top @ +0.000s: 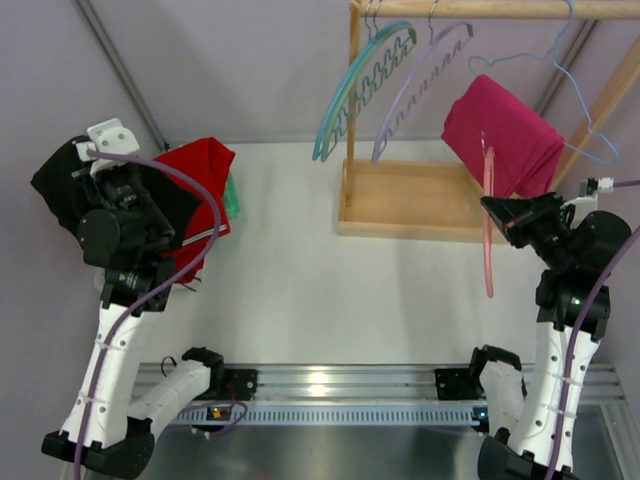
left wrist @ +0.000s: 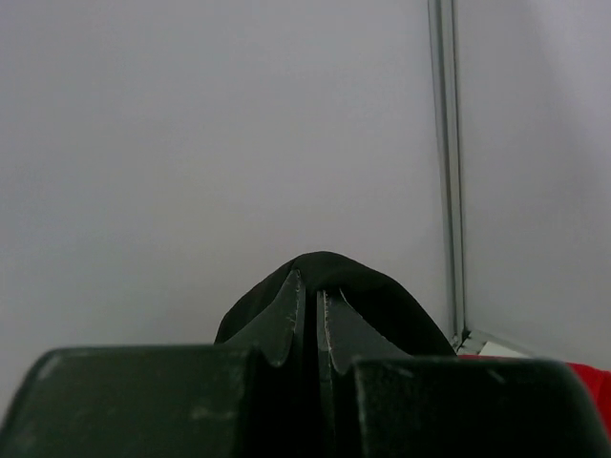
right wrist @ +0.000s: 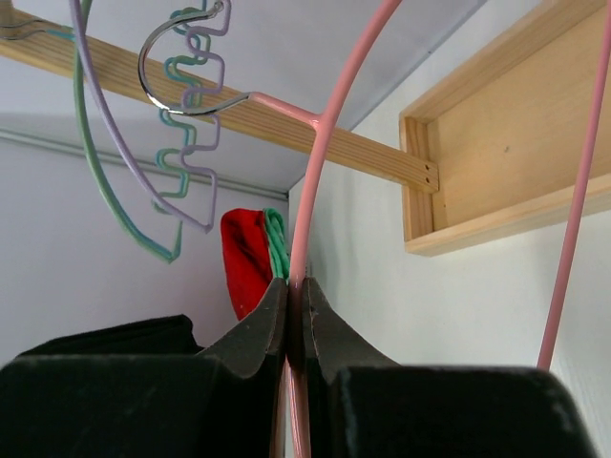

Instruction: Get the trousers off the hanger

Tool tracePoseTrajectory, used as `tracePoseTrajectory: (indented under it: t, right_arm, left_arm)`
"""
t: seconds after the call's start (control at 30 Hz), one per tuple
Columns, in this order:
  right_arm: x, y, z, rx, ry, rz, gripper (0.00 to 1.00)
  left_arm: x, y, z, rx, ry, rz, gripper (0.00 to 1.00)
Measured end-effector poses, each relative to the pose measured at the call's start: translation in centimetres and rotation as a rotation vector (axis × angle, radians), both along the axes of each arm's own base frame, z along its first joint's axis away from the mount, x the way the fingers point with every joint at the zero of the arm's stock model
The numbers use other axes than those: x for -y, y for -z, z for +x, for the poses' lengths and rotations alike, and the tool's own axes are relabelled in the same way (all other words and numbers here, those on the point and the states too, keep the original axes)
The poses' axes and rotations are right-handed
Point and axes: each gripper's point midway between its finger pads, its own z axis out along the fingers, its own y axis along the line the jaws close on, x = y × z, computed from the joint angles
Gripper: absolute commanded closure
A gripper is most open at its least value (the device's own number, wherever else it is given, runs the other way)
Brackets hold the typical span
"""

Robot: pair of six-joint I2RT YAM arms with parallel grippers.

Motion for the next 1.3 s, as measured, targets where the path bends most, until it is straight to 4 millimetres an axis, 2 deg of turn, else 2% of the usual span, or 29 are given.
tracePoseTrajectory:
  t: [0.17, 0.27, 0.37, 0.47, 0.57, 0.67, 0.77, 0.87, 0.97, 1.0, 1.1, 1.2, 1.3]
  right_arm:
    - [-0.4, -2.0, -0.7, 0.048, -0.008, -0.010, 1.00]
    - [-0.6, -3.0, -1.0, 0.072, -0.016, -0.015, 1.00]
    - [-1.0, -4.0, -1.5, 0.097, -0.028, -0.023, 1.00]
    - [-1.1, -4.8, -1.8, 0.117, -0.033, -0.027, 1.00]
    - [-1.3, -5.7, -2.0, 0.138, -0.037, -0.032, 1.00]
    - [-1.4, -6.6, -2.2, 0.159, -0.042, -0.035, 1.00]
    - [-1.5, -7.1, -2.2, 0.171, -0.047, -0.032, 1.00]
    - [-1.5, -7.5, -2.0, 0.174, -0.049, -0.027, 1.00]
    - [-1.3, -7.9, -1.6, 0.177, -0.050, -0.019, 1.00]
    - [-1.3, -8.0, -1.4, 0.178, -0.050, -0.016, 1.00]
    - [-1.0, -8.5, -0.7, 0.189, -0.050, -0.008, 1.00]
    - [-0.7, -8.7, 0.1, 0.189, -0.050, 0.008, 1.00]
    - [-0.5, -9.2, 1.0, 0.194, -0.050, 0.029, 1.00]
  left_arm:
    - [-0.6, 2.7, 2.1, -0.082, -0.046, 0.022, 1.00]
    - [-1.5, 5.0, 4.6, -0.140, -0.066, 0.024, 1.00]
    - [-3.6, 8.8, 8.5, -0.236, -0.078, 0.003, 1.00]
    - [-7.0, 14.2, 12.8, -0.350, -0.098, -0.052, 1.00]
    - [-9.2, 19.6, 16.3, -0.456, -0.093, -0.097, 1.00]
    - [-9.4, 24.1, 19.3, -0.535, -0.042, -0.128, 0.99]
    - [-9.4, 26.4, 21.6, -0.577, -0.019, -0.151, 0.88]
    - [-9.5, 27.6, 23.4, -0.592, -0.016, -0.177, 0.82]
    - [-9.3, 28.5, 23.5, -0.603, -0.009, -0.204, 0.55]
    - [-9.2, 28.5, 23.4, -0.598, -0.004, -0.212, 0.38]
    - [-8.5, 28.3, 22.9, -0.583, 0.036, -0.238, 0.16]
    - [-7.2, 26.7, 21.9, -0.553, 0.114, -0.248, 0.04]
    - [-5.5, 22.8, 20.7, -0.472, 0.202, -0.237, 0.02]
